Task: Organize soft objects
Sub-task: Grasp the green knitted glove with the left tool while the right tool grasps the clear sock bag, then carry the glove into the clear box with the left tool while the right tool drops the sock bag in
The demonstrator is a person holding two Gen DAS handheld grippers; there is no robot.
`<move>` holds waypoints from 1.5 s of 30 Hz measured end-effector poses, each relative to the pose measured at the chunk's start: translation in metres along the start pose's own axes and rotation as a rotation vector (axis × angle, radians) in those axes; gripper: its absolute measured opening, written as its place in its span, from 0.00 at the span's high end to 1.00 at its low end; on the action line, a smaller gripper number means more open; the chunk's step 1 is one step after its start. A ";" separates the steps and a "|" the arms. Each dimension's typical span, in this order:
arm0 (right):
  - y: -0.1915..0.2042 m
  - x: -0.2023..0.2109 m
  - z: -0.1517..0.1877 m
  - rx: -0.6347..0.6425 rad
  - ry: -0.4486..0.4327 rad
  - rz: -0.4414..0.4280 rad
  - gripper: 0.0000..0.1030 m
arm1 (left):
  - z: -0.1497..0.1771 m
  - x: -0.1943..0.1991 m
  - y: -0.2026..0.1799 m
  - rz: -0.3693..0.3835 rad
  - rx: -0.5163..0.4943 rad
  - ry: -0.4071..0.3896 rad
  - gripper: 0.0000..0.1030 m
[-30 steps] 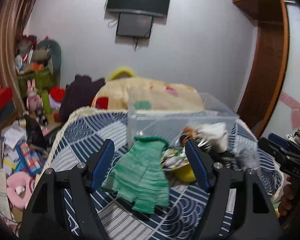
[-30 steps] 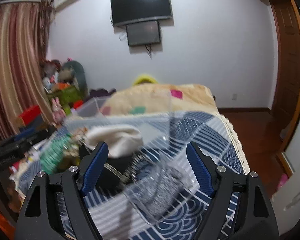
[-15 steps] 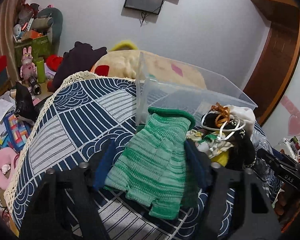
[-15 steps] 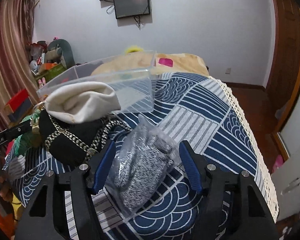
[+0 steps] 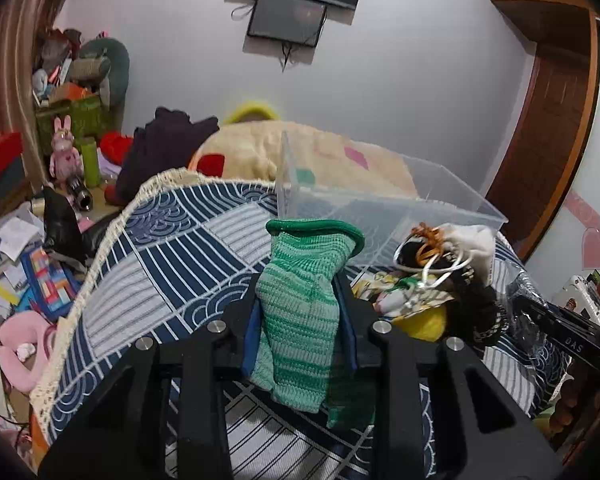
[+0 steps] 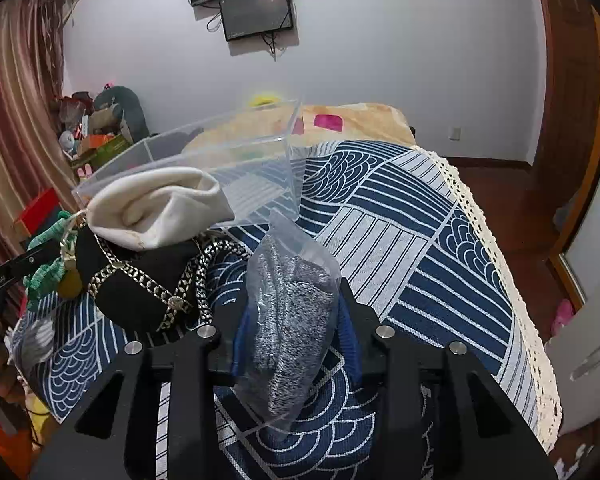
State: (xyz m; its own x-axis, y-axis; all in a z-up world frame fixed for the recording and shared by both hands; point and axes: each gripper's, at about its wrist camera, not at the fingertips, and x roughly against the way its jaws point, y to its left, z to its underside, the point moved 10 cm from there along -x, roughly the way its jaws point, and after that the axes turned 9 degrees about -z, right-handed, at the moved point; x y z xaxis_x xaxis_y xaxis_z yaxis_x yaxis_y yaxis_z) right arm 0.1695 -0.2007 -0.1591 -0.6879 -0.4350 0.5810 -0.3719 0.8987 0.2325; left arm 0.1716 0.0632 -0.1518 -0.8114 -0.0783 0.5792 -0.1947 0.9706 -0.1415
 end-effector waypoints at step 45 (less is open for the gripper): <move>0.040 -0.050 -0.127 0.148 -0.112 -0.039 0.69 | -0.116 -0.029 -0.046 0.082 -0.072 -0.072 0.68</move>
State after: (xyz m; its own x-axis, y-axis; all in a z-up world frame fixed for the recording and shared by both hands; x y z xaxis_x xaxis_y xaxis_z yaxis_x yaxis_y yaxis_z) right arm 0.2684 -0.1359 -0.0796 -0.7331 -0.4806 0.4812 -0.4820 0.8663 0.1309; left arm 0.2676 0.0467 -0.0689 -0.8609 -0.0118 0.5087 -0.0884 0.9880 -0.1267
